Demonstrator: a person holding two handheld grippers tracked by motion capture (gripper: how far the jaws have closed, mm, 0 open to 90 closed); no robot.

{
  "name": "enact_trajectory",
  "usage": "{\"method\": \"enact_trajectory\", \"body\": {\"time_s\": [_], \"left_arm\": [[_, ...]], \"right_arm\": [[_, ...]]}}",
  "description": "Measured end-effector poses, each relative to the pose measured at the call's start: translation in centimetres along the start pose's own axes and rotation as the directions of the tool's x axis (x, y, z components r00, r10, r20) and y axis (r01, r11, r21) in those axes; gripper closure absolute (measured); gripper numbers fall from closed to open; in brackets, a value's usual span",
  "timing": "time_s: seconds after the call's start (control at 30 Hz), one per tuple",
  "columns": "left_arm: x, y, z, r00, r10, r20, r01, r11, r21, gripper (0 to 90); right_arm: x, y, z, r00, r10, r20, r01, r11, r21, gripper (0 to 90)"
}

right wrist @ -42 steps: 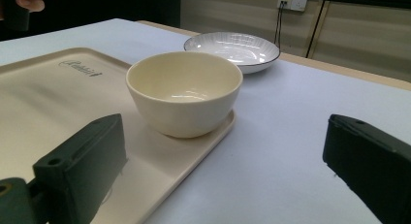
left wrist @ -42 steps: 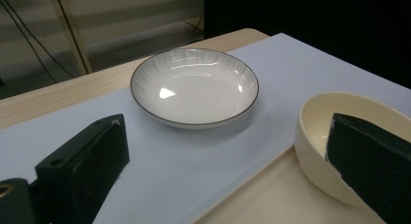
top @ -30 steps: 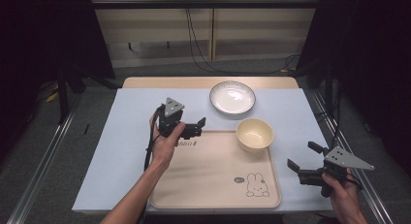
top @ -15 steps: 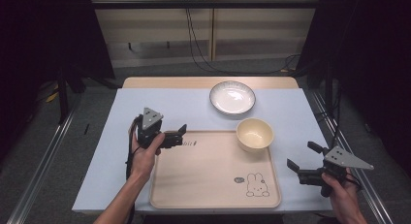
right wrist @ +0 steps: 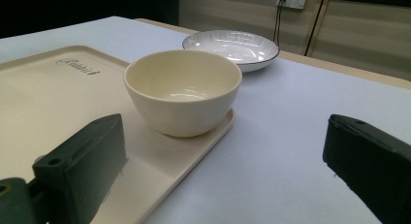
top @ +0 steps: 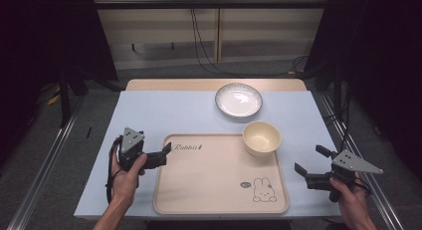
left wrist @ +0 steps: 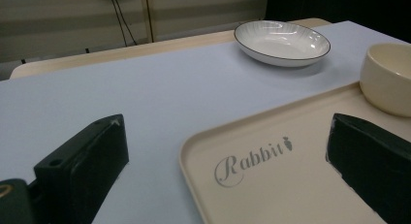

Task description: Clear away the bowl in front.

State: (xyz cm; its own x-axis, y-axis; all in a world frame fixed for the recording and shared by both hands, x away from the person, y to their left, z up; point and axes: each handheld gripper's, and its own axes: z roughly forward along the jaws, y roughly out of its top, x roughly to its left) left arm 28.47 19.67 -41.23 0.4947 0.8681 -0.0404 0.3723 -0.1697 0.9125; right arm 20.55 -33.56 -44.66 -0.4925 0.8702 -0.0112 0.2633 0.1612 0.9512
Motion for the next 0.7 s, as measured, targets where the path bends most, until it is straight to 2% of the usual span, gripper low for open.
{"method": "enact_trajectory", "body": {"time_s": [0.03, 0.1, 0.17, 0.4, 0.47, 0.53, 0.63, 0.7], "left_arm": [[0.2, -0.2, -0.3, 0.9999, -0.012, -0.004, 0.012, 0.9999, -0.002, 1.4], [0.5, -0.5, -0.9, 0.9999, -0.01, -0.003, 0.01, 0.9999, 0.005, 1.5], [0.7, -0.8, -1.5, 0.9995, -0.023, -0.021, 0.024, 0.9997, 0.009, 1.4], [0.9, -1.9, -3.0, 0.9986, -0.017, -0.049, 0.018, 0.9995, 0.027, 1.8], [1.1, -2.0, -3.6, 0.9981, -0.036, -0.051, 0.037, 0.999, 0.026, 1.6], [1.1, -2.3, -4.0, 0.9978, -0.021, -0.063, 0.023, 0.9994, 0.025, 1.4], [1.0, -3.1, -4.6, 0.9964, -0.049, -0.069, 0.05, 0.9986, 0.017, 1.4], [1.1, -3.7, -4.8, 0.9961, -0.054, -0.07, 0.056, 0.9979, 0.031, 1.4]], "right_arm": [[0.0, 0.0, 0.0, 1.0, -0.001, 0.001, 0.001, 1.0, -0.001, 1.4], [0.0, 0.0, -0.1, 1.0, 0.001, 0.003, -0.001, 1.0, -0.001, 1.4], [0.0, 0.0, 0.0, 1.0, 0.0, 0.002, 0.0, 1.0, -0.001, 1.4], [0.0, 0.0, 0.0, 1.0, -0.001, 0.007, 0.001, 1.0, 0.002, 1.4], [0.1, 0.0, 0.1, 1.0, 0.005, 0.008, -0.005, 1.0, 0.006, 1.4], [0.1, -0.1, 0.1, 0.9999, 0.006, 0.01, -0.006, 1.0, 0.005, 1.4], [0.0, 0.0, 0.1, 0.9999, 0.003, 0.012, -0.003, 1.0, 0.004, 1.4], [0.0, 0.0, 0.0, 0.9999, 0.007, 0.011, -0.007, 1.0, 0.006, 1.4]]}}
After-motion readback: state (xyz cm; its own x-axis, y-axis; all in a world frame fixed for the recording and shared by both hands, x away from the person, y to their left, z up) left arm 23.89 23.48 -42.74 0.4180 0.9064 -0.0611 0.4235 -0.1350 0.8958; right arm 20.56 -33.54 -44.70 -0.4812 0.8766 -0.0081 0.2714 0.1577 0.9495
